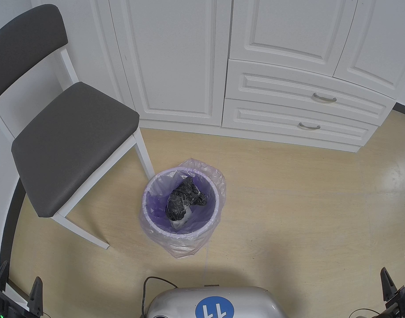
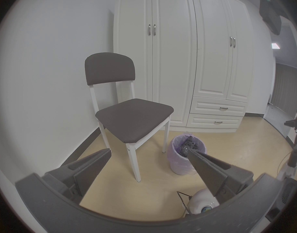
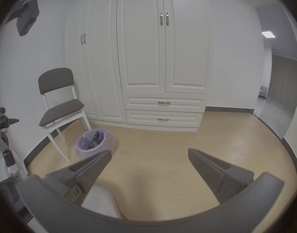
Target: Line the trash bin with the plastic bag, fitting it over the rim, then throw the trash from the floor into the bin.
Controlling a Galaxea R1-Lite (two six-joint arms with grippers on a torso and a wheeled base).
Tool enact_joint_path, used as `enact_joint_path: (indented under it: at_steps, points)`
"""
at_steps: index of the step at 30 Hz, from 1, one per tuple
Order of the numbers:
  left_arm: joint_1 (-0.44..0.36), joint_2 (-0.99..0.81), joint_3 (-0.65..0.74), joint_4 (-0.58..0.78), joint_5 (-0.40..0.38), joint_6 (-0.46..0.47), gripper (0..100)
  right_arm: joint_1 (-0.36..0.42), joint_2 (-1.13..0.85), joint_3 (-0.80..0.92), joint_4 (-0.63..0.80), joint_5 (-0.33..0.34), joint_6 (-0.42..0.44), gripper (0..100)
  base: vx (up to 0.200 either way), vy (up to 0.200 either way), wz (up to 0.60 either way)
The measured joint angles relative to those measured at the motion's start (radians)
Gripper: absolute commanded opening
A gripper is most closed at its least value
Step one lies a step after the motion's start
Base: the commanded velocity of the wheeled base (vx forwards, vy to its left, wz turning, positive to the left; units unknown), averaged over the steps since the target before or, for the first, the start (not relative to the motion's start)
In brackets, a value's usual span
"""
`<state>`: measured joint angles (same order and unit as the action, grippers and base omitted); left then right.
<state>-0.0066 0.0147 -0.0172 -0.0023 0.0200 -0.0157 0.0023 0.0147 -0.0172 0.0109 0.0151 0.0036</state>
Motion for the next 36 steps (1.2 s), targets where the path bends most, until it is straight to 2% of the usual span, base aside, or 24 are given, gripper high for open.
enact_joint_path:
  at_steps: [6,14,20,36]
  points:
    - [0.001,0.0,0.0,-0.001,-0.028,0.049,100,-0.002,0.0,0.0,-0.006,-0.002,-0.038,100,0.0,0.0,0.0]
    - [0.002,0.0,0.0,-0.001,0.004,-0.029,100,-0.001,0.0,0.0,-0.006,-0.006,0.001,100,0.0,0.0,0.0]
    - [0.002,0.001,0.0,0.0,0.001,-0.001,100,0.0,0.0,0.0,-0.006,-0.006,0.003,100,0.0,0.0,0.0]
    - [0.002,0.001,0.0,0.0,0.0,-0.001,100,0.001,0.001,0.0,-0.006,-0.007,0.006,100,0.0,0.0,0.0]
